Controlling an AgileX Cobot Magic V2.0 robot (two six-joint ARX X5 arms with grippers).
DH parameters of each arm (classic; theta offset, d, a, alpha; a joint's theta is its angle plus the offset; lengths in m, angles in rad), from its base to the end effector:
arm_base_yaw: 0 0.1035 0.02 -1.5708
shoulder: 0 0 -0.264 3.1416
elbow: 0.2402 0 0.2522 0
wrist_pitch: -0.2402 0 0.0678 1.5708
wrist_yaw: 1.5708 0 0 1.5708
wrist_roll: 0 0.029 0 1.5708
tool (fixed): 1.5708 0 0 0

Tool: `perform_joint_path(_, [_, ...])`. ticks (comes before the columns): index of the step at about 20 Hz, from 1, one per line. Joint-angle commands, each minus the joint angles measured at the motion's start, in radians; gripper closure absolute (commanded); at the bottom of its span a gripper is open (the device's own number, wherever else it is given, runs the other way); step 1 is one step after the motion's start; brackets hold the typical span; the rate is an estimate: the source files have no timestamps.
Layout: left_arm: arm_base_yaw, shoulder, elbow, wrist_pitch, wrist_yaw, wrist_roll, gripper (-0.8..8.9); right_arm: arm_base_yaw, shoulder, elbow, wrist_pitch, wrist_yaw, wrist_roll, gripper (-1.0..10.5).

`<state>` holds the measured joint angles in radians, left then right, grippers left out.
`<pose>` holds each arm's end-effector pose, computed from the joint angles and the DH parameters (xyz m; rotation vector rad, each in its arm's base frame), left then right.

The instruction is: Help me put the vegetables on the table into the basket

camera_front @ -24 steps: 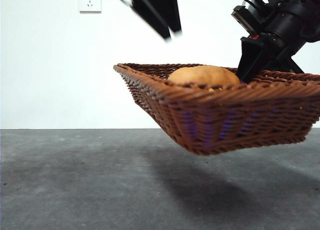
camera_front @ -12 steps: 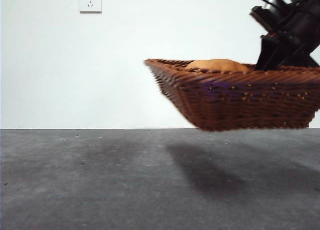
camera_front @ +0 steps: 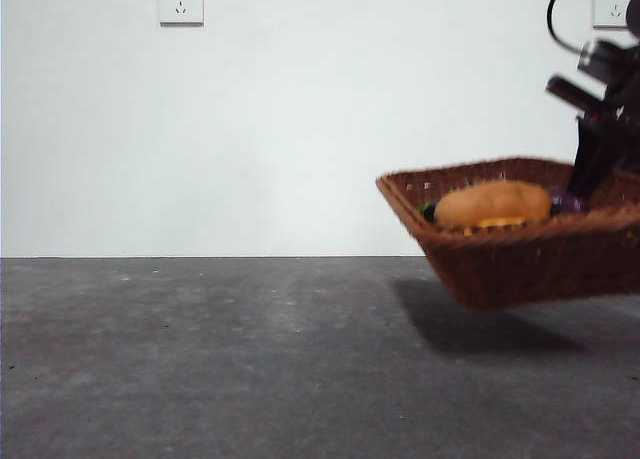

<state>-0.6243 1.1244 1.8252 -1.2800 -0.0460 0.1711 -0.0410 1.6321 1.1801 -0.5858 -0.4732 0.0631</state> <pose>0.1108 -0.0782 0.4925 0.3552 0.5064 -0.6096 0.3306 -0.0003 0.2334 0.3226 1.0244 0.3609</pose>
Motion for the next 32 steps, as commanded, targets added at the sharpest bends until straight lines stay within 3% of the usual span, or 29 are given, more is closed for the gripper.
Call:
perform_joint_path(1, [0.002,-0.003,-0.004,-0.017,-0.006,-0.002,8.21,0.0,0.056,0.006,0.025,-0.005,-0.01,9.6])
perform_joint_path(5, [0.002,-0.003,-0.004,-0.031,-0.007,-0.007,8.21,0.0,0.157,0.006,0.05,0.009,-0.032,9.6])
perform_joint_path(10, [0.002,-0.003,-0.004,-0.031,-0.007,-0.011,8.21,0.0,0.219,0.006,0.069,0.105,-0.067,9.6])
perform_joint_path(20, [0.002,-0.002,-0.004,-0.032,-0.007,-0.014,8.21,0.001,0.224,0.006,0.141,0.107,-0.069,9.6])
perform_joint_path(22, [0.002,-0.002,-0.004,-0.032,-0.007,-0.015,8.21,0.002,0.224,0.006,0.143,0.106,-0.069,9.1])
perform_joint_path(24, [0.002,-0.002,-0.004,-0.032,-0.007,-0.015,8.21,0.001,0.224,0.007,0.156,0.1,-0.068,6.8])
perform_joint_path(25, [0.002,-0.002,-0.004,-0.032,-0.007,-0.015,8.21,0.001,0.224,0.009,0.169,0.091,-0.068,6.2])
perform_joint_path(28, [0.002,0.002,-0.004,-0.032,-0.007,-0.026,8.21,0.001,0.22,0.045,0.141,0.08,-0.064,5.9])
perform_joint_path(32, [0.002,0.008,-0.004,-0.032,-0.007,-0.025,8.21,0.0,0.114,0.193,-0.088,0.098,-0.067,6.0])
